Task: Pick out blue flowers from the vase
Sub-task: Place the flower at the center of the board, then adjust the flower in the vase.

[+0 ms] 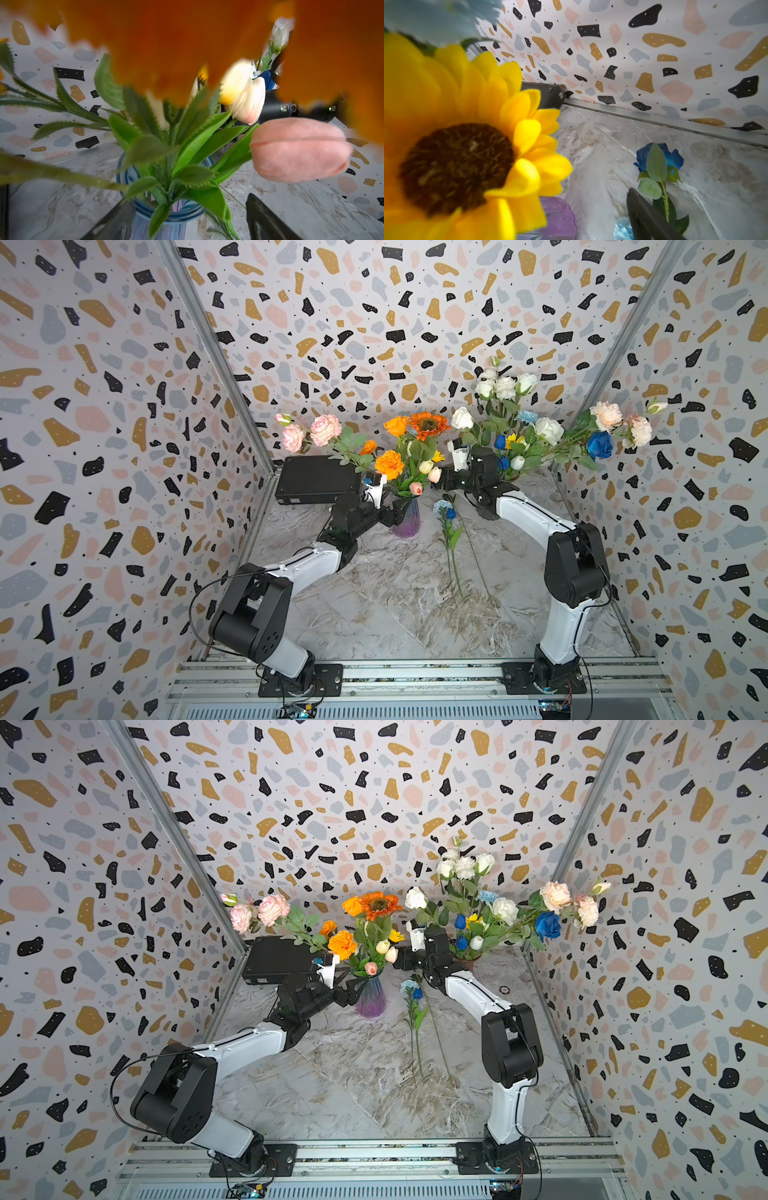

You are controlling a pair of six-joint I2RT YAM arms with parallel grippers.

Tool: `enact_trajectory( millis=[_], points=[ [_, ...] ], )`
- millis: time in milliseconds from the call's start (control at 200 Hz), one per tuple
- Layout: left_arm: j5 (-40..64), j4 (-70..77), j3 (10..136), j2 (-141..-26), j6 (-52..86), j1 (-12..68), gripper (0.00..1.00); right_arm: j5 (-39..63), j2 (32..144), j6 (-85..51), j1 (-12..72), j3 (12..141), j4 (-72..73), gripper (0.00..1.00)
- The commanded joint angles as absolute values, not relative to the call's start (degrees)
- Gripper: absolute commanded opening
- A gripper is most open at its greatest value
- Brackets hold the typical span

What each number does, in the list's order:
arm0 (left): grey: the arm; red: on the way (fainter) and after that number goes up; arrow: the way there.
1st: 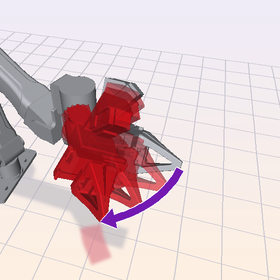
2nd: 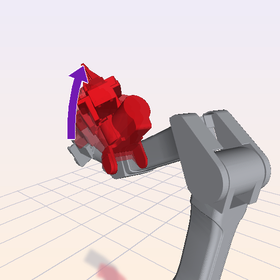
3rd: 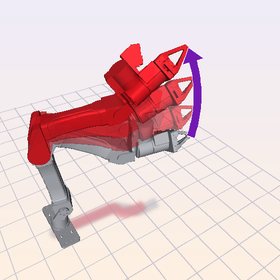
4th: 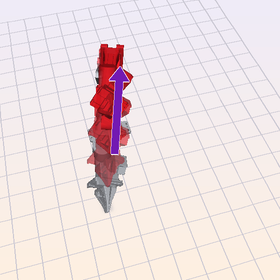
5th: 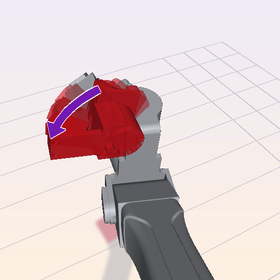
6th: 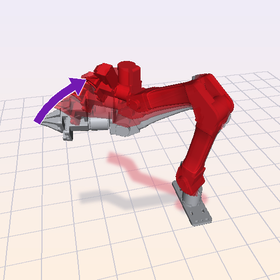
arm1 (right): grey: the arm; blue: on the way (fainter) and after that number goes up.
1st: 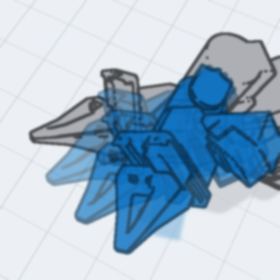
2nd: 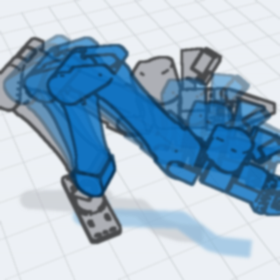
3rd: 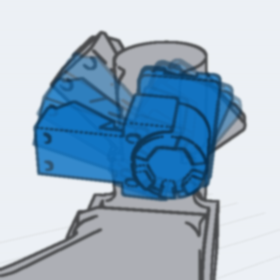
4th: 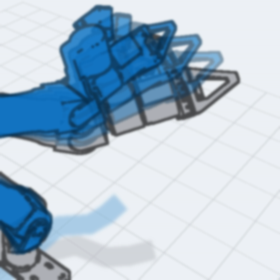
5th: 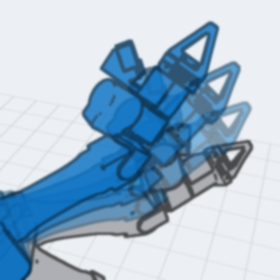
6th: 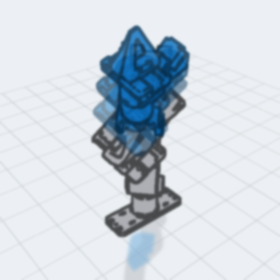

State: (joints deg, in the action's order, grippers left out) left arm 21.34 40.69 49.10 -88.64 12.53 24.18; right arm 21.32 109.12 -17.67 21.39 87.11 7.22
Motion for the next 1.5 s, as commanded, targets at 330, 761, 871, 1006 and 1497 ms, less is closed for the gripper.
enact_trajectory(
  millis=[330,761,871,1006,1497],
  points=[
    [19.7,39.6,52.7,-90.1,9.3,24.7,0.84,21.9,99.2,-16.7,27.3,84.0,8.2,0.82],
    [16.5,39.1,50.8,-88.4,8.1,24.6,0.87,16.3,99.9,-15.5,32.4,84.6,6.2,0.82],
    [16.4,39.5,50.3,-88.2,8.3,24.8,0.87,15.8,100.8,-15.6,32.9,86.3,5.5,0.82],
    [15.4,40.8,51.0,-89.7,9.6,24.7,0.87,15.1,101.7,-15.0,34.7,88.9,4.1,0.82],
    [10.6,43.1,50.4,-90.7,11.4,25.1,0.85,11.2,102.2,-13.1,39.7,91.6,0.2,0.82]
  ],
)
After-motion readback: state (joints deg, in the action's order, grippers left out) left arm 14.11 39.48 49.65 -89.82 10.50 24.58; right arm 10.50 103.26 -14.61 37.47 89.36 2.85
